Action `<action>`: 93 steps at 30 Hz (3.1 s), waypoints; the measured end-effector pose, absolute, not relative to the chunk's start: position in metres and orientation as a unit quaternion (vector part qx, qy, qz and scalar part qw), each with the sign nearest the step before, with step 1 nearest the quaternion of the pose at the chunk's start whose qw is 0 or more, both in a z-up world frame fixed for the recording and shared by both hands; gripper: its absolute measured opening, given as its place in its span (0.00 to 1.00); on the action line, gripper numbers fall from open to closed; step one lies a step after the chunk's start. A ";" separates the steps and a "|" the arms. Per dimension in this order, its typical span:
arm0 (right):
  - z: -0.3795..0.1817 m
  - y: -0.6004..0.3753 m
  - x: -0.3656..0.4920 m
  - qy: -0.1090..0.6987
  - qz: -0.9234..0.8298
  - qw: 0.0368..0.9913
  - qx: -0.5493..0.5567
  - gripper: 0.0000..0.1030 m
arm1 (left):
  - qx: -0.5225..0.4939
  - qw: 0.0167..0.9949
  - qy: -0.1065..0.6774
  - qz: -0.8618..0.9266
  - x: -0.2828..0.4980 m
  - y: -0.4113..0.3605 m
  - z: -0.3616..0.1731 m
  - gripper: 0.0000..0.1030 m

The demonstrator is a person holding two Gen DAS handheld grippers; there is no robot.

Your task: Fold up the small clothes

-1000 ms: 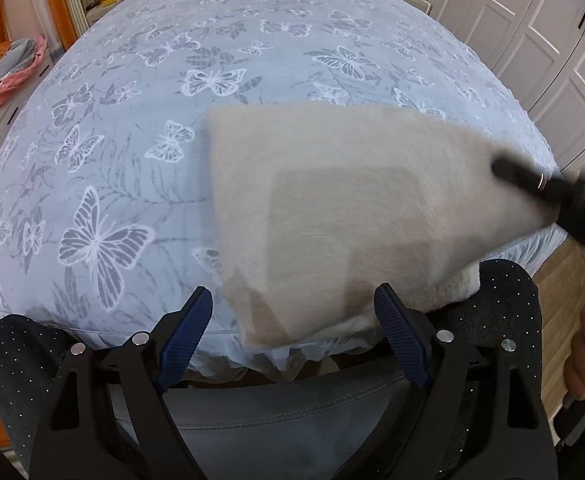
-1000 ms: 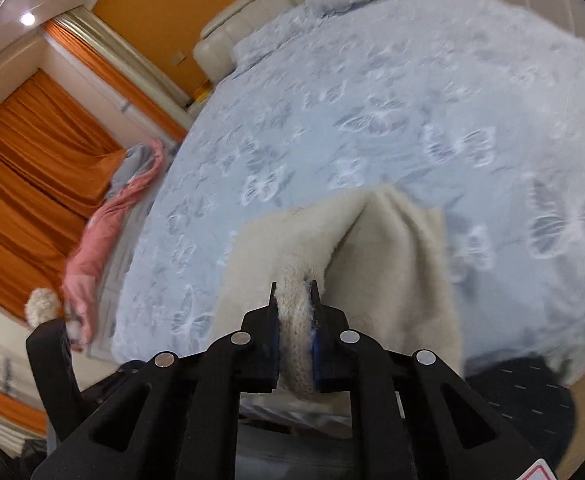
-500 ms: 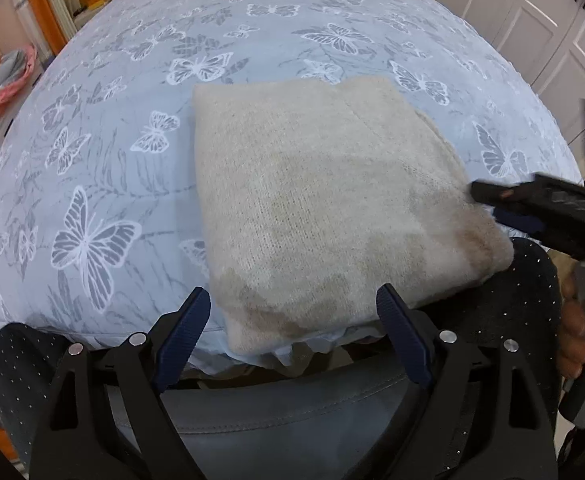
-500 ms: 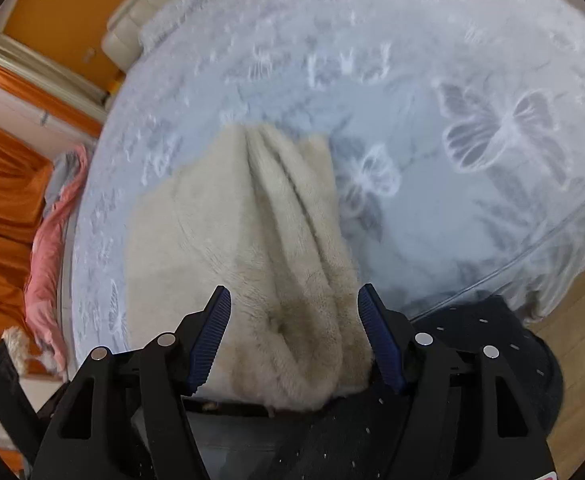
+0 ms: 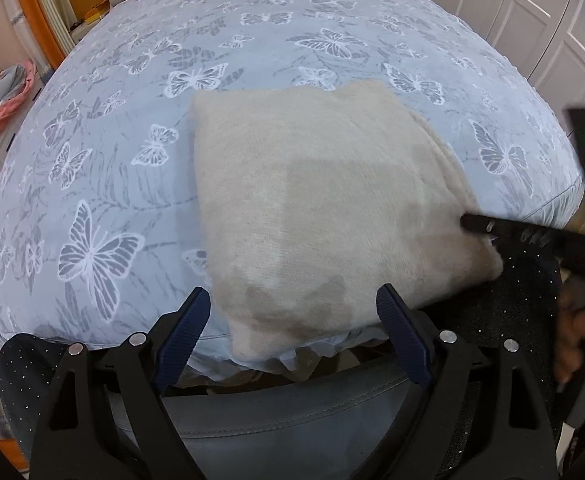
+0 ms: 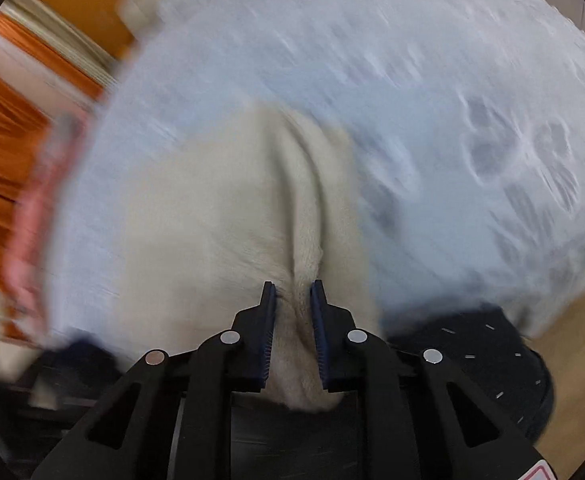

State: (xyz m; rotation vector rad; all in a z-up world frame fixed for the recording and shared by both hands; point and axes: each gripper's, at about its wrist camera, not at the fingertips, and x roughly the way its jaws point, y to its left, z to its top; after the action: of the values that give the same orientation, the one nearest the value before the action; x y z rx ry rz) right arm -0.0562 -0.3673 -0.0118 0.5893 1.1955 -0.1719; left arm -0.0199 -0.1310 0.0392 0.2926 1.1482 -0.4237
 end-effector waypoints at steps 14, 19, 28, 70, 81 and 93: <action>0.003 -0.343 -0.058 0.532 -0.009 0.783 0.322 0.11 | 0.144 0.806 0.538 -0.199 -0.017 -0.134 0.034 0.81; 0.046 -0.353 -0.075 0.463 -0.021 0.830 0.311 0.10 | 0.138 0.810 0.536 -0.195 -0.015 -0.132 0.038 0.82; 0.010 -0.359 -0.065 0.535 -0.052 0.789 0.297 0.13 | 0.150 0.811 0.532 -0.191 -0.015 -0.141 0.033 0.82; 0.007 -0.358 -0.042 0.542 -0.070 0.775 0.318 0.23 | 0.152 0.801 0.558 -0.157 -0.005 -0.140 0.011 0.85; 0.005 -0.356 -0.034 0.518 -0.025 0.785 0.339 0.15 | 0.164 0.803 0.550 -0.160 -0.010 -0.145 0.014 0.85; -0.018 -0.368 -0.054 0.560 -0.049 0.761 0.325 0.21 | 0.164 0.799 0.554 -0.164 -0.011 -0.150 0.009 0.87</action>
State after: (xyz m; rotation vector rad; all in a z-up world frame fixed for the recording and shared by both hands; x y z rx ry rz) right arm -0.0538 -0.3684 -0.0178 0.7074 1.2180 -0.1070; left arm -0.0106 -0.1503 0.0095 0.3512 1.1896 -0.3519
